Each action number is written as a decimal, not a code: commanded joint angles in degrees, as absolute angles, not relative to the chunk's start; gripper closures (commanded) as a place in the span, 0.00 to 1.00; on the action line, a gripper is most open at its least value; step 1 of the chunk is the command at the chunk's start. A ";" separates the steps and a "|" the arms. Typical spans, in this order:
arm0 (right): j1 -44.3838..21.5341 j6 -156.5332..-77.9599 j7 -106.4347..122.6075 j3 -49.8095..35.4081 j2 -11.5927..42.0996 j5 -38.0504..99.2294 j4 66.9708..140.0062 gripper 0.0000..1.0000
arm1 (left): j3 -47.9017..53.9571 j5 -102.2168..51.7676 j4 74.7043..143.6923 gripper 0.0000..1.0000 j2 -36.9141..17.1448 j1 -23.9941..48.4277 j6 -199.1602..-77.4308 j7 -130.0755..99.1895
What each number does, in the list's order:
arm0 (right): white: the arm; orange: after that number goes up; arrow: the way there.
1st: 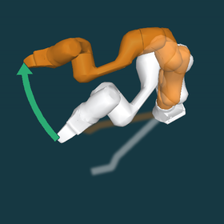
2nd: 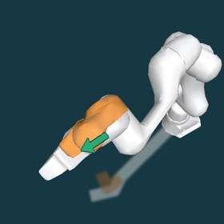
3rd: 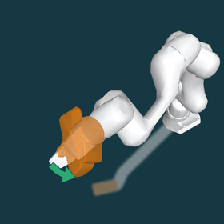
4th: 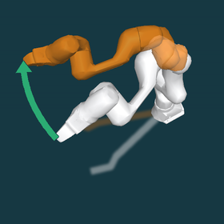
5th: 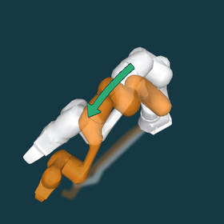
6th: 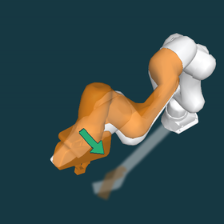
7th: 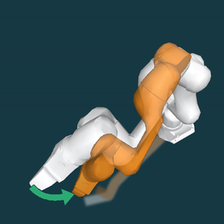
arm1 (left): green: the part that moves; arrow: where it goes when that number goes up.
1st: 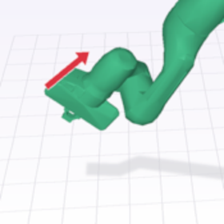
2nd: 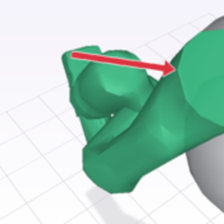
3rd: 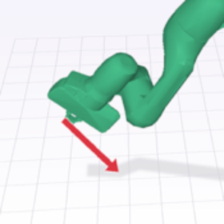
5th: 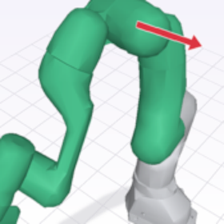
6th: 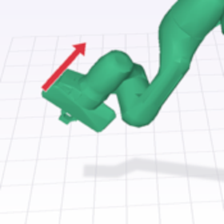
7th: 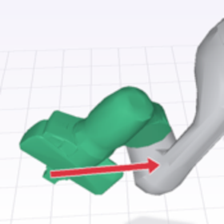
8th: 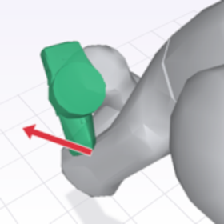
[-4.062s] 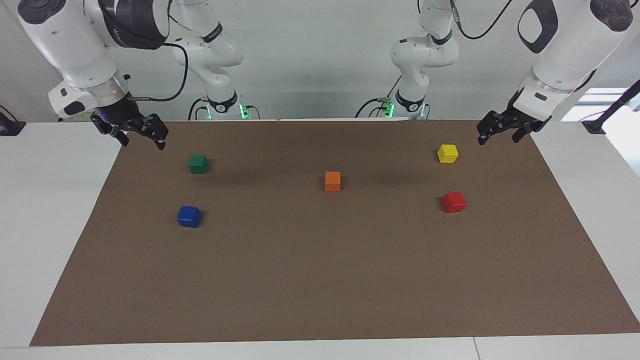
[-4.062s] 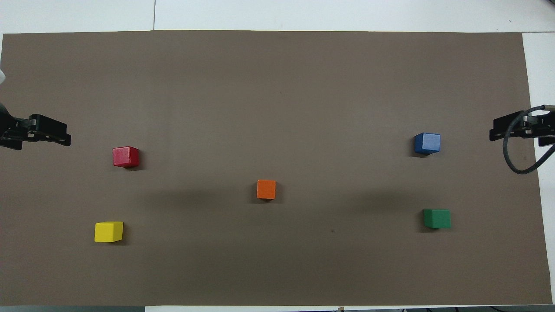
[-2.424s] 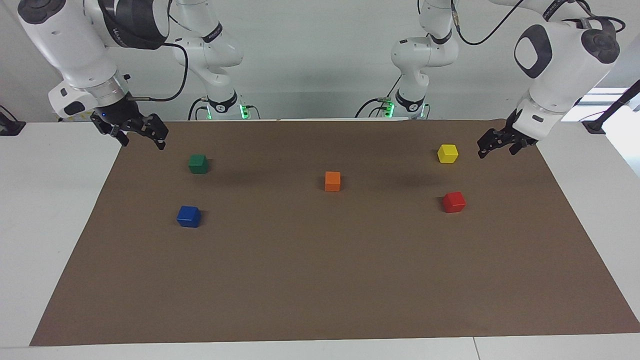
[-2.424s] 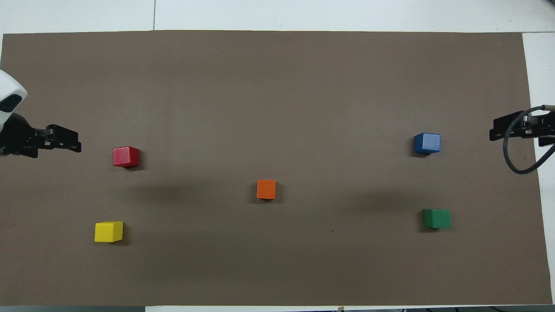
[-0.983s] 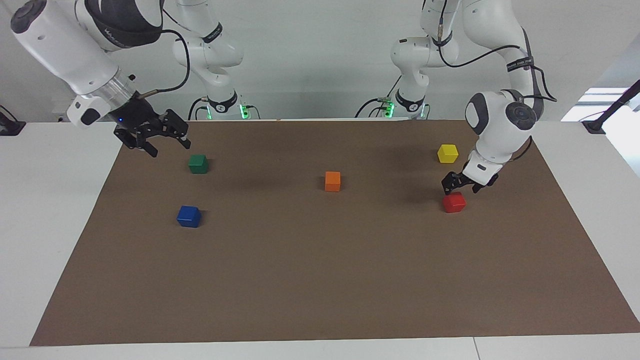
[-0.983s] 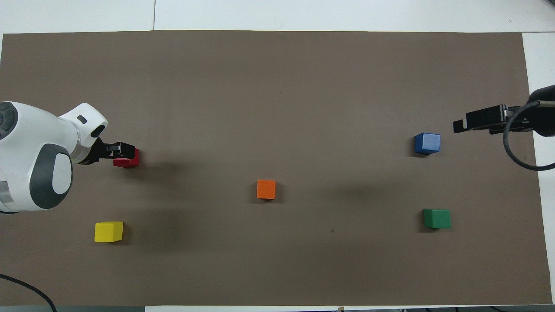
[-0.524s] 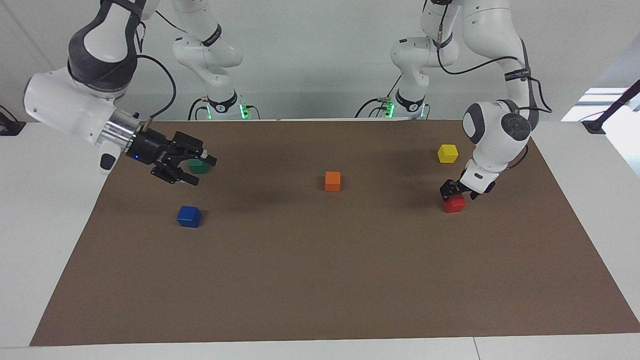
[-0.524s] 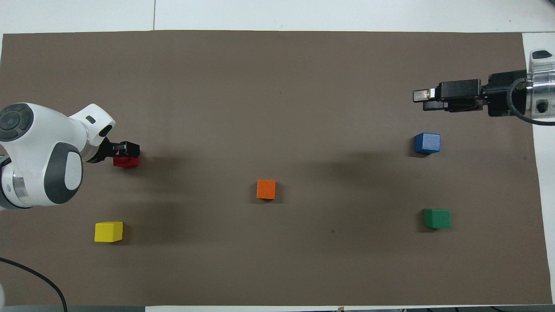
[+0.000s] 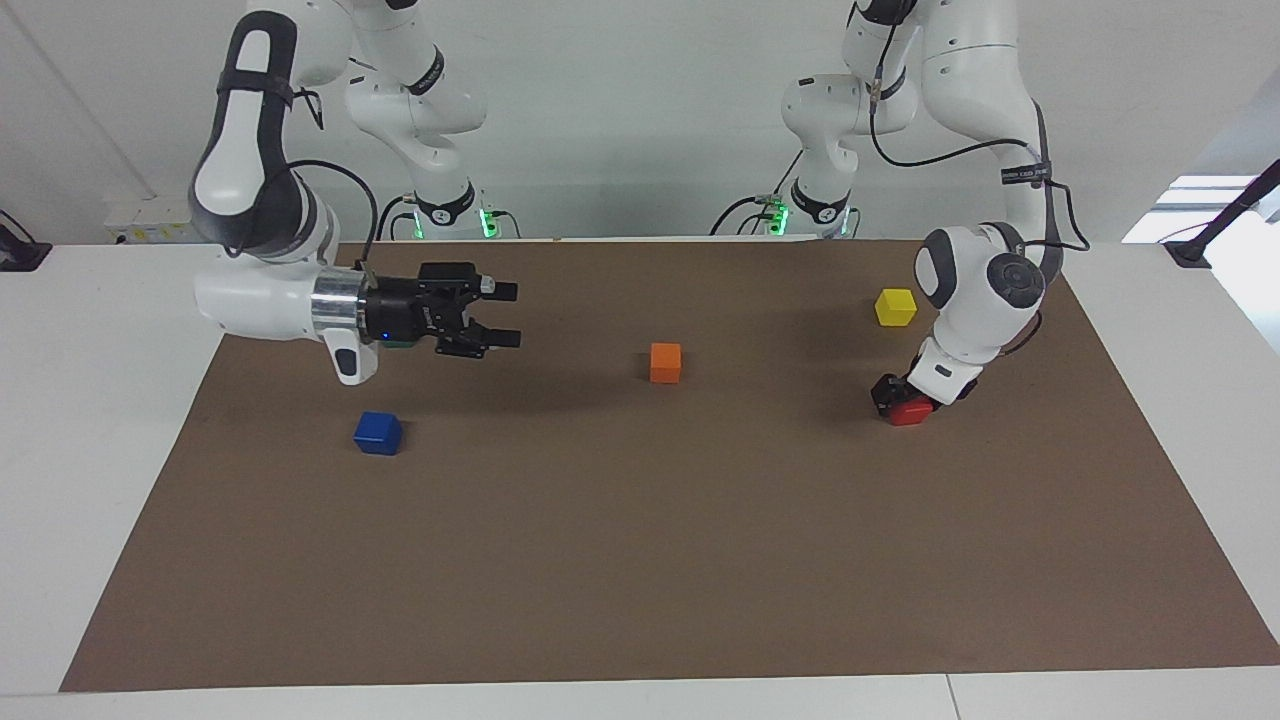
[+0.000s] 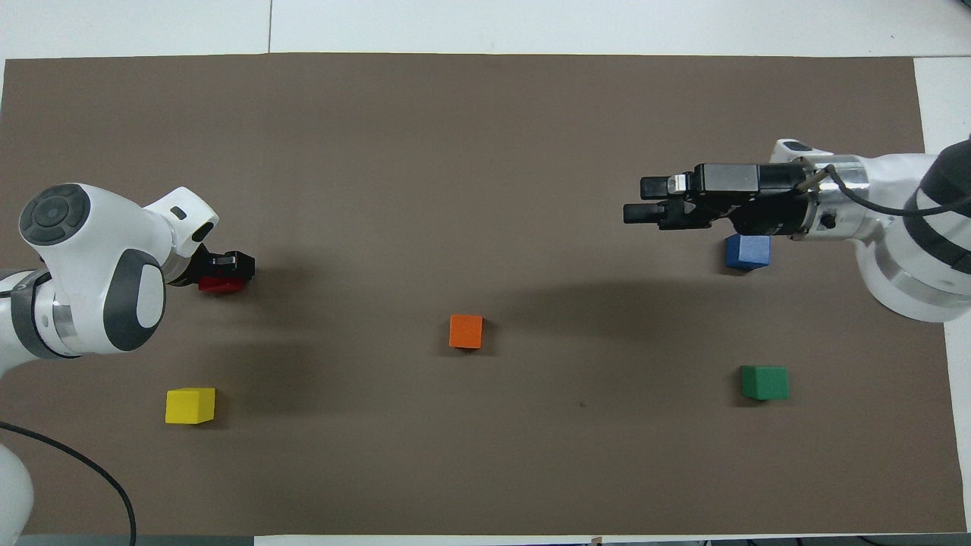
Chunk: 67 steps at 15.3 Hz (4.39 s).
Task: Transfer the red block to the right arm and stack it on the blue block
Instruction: 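Lift the red cube with the left gripper while the right gripper advances, then bring the red cube to the right gripper and close the right gripper, then hold the red cube with both grippers, then open the left gripper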
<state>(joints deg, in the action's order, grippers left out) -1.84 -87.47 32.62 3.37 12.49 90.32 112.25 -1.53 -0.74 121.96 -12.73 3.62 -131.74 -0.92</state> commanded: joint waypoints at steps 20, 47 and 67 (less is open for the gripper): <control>-7.47 -60.38 48.60 2.64 28.74 109.07 112.59 0.00 | 0.96 -40.05 103.09 1.00 -4.05 4.66 -99.75 -65.53; -15.56 -69.43 56.07 2.72 32.17 115.49 111.01 0.00 | 5.36 -70.40 119.97 1.00 3.34 27.15 -139.57 -90.80; -16.61 -72.77 59.15 2.64 32.17 115.58 111.00 0.00 | 5.36 -88.94 124.28 1.00 2.11 30.67 -144.40 -67.59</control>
<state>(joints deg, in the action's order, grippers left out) -16.21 -71.90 57.27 2.86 31.39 114.43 111.81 6.11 -86.16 123.42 2.13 29.28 -142.96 -70.24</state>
